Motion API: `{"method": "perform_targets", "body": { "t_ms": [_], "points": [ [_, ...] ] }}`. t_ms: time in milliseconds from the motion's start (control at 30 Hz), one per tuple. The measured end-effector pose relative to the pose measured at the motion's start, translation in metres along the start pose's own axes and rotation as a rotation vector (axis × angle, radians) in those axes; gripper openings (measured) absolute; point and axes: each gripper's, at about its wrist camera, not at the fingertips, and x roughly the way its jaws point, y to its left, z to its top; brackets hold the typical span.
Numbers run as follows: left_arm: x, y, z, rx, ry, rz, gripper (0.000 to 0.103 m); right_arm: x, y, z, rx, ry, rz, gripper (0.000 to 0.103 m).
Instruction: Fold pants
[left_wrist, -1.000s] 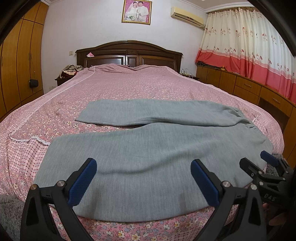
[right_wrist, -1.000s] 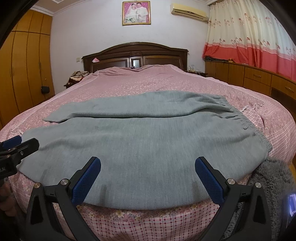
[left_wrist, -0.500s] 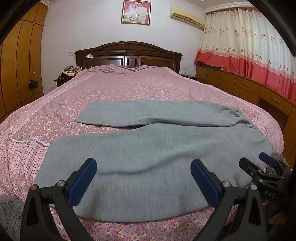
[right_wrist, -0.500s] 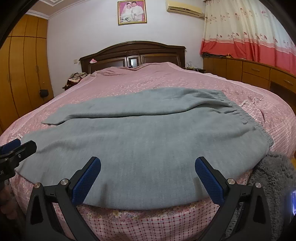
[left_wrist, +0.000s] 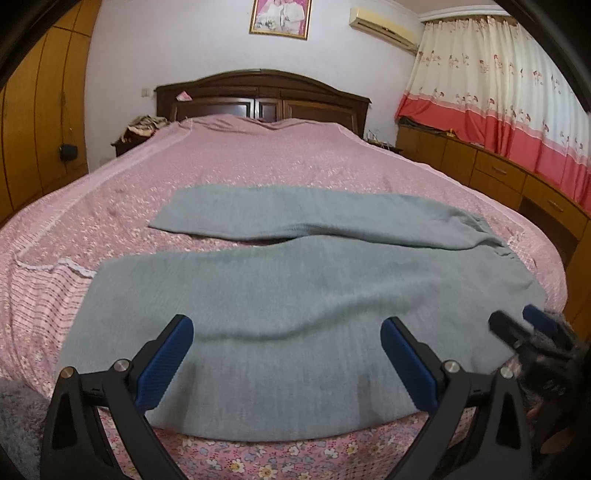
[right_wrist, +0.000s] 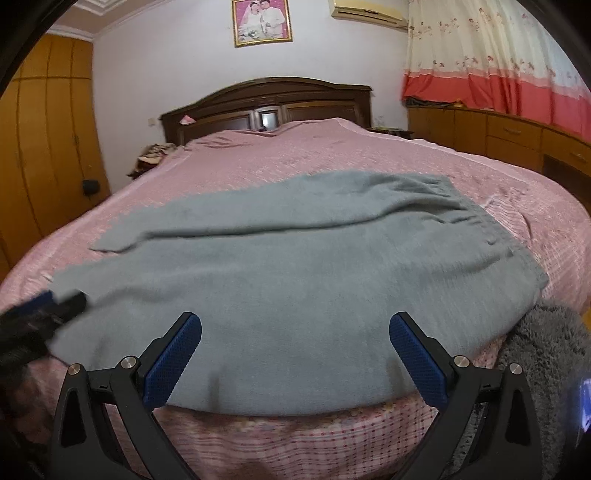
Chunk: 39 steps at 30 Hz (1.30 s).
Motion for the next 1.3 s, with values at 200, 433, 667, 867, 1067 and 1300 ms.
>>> {"method": "perform_targets", "body": {
  "t_ms": [200, 433, 667, 867, 1067, 1300],
  "points": [
    [-0.015, 0.008, 0.019, -0.015, -0.071, -0.208, 0.103, -0.032, 0.005, 0.054, -0.159, 0.035, 0.357, 0.103],
    [-0.005, 0.026, 0.074, -0.031, -0.037, -0.366, 0.103, -0.052, -0.020, 0.157, -0.656, 0.019, 0.420, 0.103],
    [0.053, 0.028, 0.148, 0.212, -0.002, -0.167, 0.103, 0.026, -0.038, 0.217, -0.929, 0.236, 0.418, 0.103],
    [0.136, 0.002, 0.186, 0.549, 0.082, -0.091, 0.103, 0.138, -0.036, 0.207, -1.034, 0.505, 0.402, 0.091],
    [0.215, -0.035, 0.195, 0.826, 0.210, -0.147, 0.103, 0.230, -0.046, 0.195, -1.054, 0.673, 0.466, 0.067],
    [0.282, -0.054, 0.199, 0.937, 0.331, -0.196, 0.103, 0.291, -0.048, 0.230, -1.018, 0.723, 0.485, 0.067]
  ]
}}
